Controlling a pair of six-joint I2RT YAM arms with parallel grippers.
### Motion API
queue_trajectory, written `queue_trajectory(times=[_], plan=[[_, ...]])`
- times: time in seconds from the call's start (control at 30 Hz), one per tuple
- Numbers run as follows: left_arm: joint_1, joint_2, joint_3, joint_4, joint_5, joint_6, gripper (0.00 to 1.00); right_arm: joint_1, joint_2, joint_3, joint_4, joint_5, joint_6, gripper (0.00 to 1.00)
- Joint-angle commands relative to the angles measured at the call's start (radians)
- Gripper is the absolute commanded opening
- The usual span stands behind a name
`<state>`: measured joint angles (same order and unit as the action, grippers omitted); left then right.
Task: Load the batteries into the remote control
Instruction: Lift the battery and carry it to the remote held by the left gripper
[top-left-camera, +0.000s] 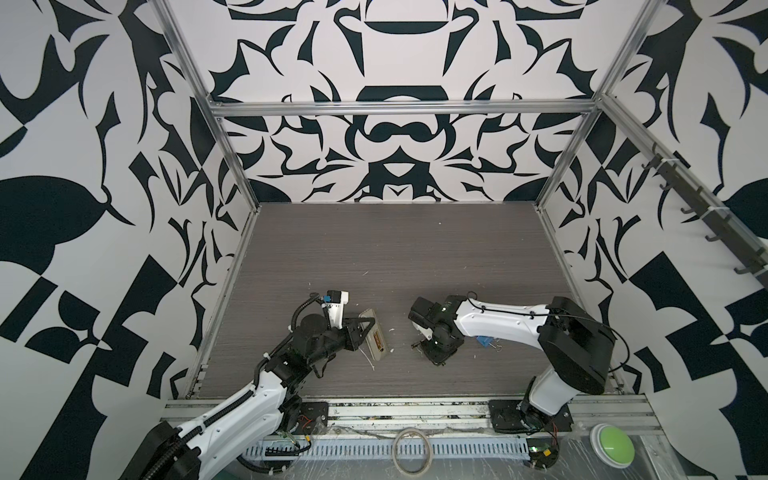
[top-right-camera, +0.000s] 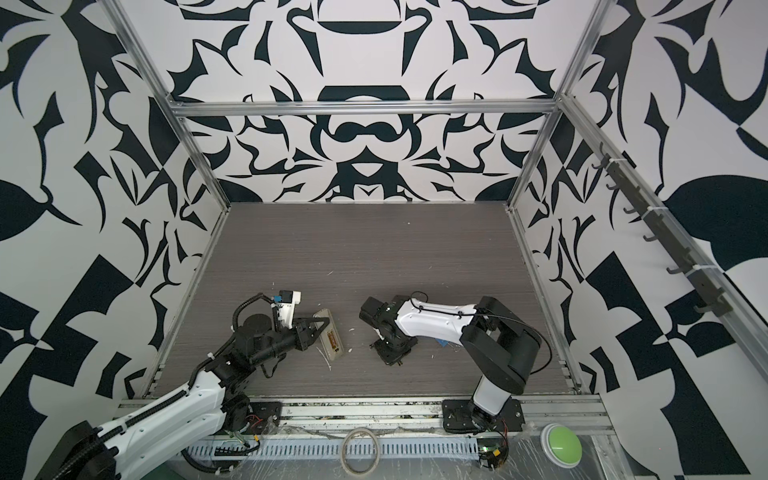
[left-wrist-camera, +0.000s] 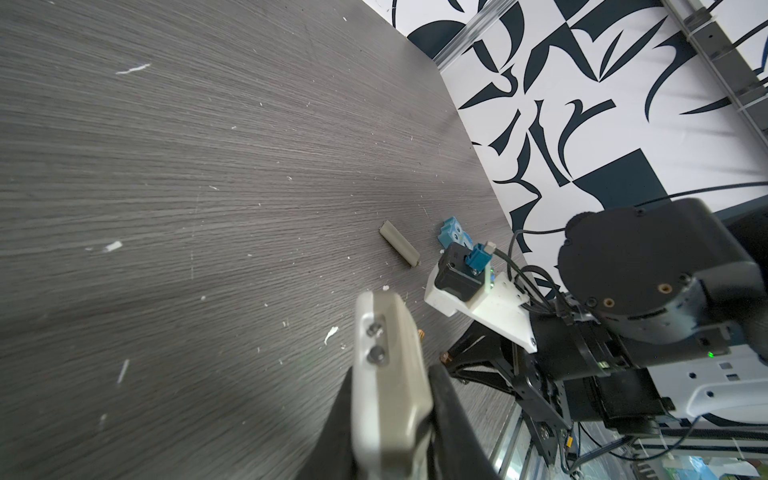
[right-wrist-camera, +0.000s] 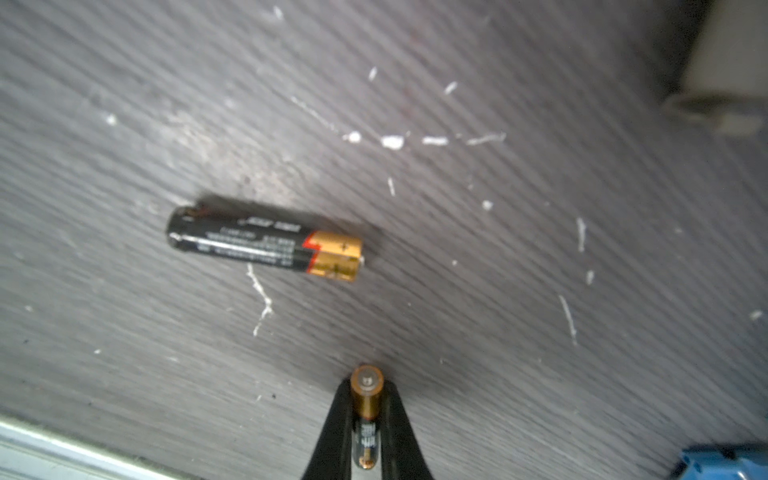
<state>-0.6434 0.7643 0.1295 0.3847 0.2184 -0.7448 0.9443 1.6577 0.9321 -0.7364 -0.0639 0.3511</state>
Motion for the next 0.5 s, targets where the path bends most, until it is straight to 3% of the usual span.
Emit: queue_trajectory(times=[0.0, 0.47], plan=[[0.003, 0.007, -0.004, 0.039, 0.003, -0.008, 0.00, 0.010, 0.021, 0.001, 0.045, -0.025, -0.015, 0.11], [0.002, 0.033, 0.042, 0.032, -0.005, -0.086, 0.00, 0.030, -0.222, -0.058, 0.188, -0.080, -0.039, 0.01]])
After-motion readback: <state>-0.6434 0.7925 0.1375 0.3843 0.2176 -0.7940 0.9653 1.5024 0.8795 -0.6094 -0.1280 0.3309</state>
